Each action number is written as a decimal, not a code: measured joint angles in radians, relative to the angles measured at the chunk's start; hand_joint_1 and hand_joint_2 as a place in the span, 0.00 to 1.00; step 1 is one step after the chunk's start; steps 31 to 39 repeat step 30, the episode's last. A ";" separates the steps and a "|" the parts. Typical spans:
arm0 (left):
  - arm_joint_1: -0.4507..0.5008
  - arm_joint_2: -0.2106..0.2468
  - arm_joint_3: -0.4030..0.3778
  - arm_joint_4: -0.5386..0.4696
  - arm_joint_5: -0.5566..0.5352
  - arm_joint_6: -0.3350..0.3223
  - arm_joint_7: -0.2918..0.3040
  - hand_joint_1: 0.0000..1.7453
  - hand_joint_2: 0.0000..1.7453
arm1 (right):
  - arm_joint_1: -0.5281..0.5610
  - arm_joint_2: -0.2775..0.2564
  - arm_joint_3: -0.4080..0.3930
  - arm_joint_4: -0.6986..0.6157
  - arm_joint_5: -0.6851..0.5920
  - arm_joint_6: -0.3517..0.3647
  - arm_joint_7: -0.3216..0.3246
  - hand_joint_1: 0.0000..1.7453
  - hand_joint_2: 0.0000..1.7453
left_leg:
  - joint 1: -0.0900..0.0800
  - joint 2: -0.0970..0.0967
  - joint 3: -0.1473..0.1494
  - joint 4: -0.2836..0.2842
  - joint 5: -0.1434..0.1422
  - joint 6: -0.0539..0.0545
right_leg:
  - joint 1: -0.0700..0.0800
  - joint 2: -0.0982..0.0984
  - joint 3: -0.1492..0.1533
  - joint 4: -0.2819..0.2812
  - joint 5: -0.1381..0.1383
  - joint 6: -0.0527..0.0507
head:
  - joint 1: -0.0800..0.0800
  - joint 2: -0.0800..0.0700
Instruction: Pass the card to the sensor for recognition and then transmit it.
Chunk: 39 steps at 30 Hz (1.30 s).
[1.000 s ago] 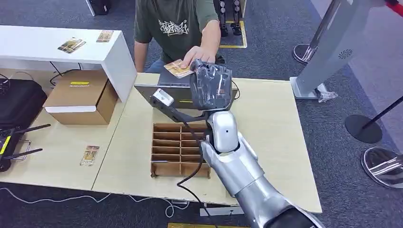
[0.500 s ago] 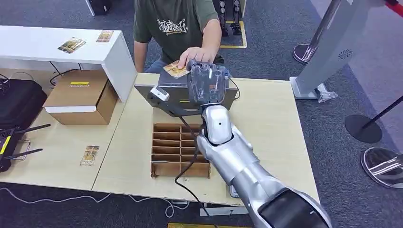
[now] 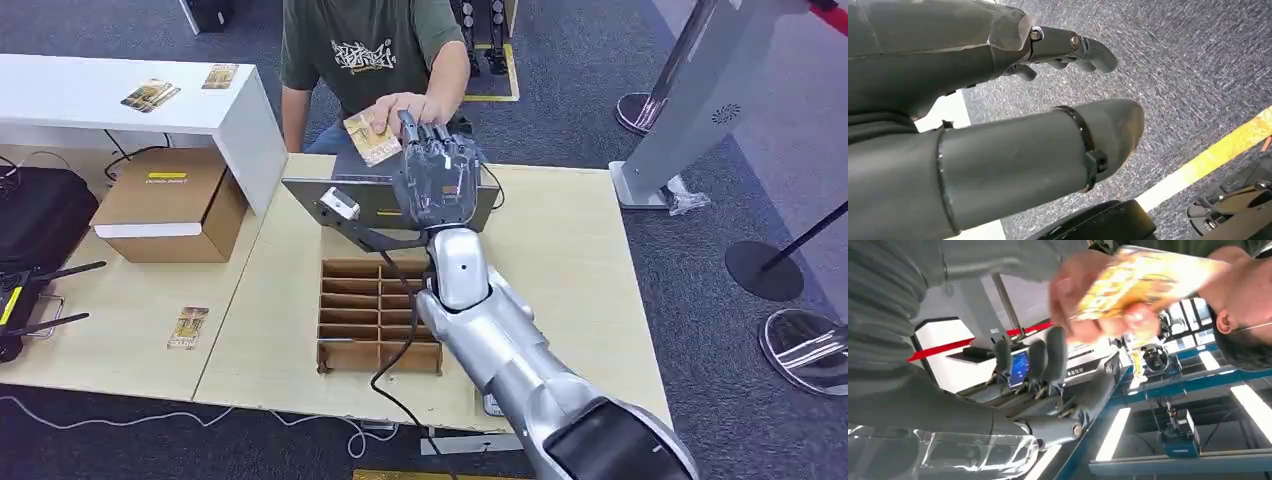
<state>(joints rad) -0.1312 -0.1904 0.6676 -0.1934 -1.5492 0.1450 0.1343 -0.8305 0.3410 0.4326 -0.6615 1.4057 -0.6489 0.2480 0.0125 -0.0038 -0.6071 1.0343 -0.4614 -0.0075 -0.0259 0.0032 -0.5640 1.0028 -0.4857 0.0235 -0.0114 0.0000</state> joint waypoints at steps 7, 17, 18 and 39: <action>-0.001 0.000 -0.008 0.000 0.000 0.000 0.000 0.00 0.00 | 0.006 -0.001 -0.007 -0.002 0.019 0.001 -0.002 0.00 1.00 | 0.000 0.000 0.000 0.000 0.000 0.000 | 0.000 0.000 0.000 0.000 0.000 0.000 | 0.000 0.000; -0.001 0.000 -0.010 0.000 0.001 0.000 0.000 0.00 0.00 | 0.031 -0.001 -0.016 -0.030 0.030 -0.002 -0.027 0.00 1.00 | 0.000 0.000 0.000 0.000 0.000 0.000 | 0.000 0.000 0.000 0.000 0.000 0.000 | 0.000 0.000; -0.001 0.000 -0.010 0.000 0.001 0.002 0.000 0.00 0.00 | 0.036 -0.001 -0.019 -0.038 0.030 -0.004 -0.031 0.00 1.00 | 0.000 0.000 0.000 0.000 0.000 0.000 | 0.000 0.000 0.000 0.000 0.000 0.000 | 0.000 0.000; 0.005 0.001 -0.010 0.000 0.019 0.017 -0.003 0.00 0.00 | 0.215 -0.026 -0.060 -0.308 0.007 -0.022 -0.078 0.00 1.00 | 0.000 0.000 0.000 0.000 0.000 0.000 | 0.000 0.000 0.000 0.000 0.000 0.000 | 0.000 0.000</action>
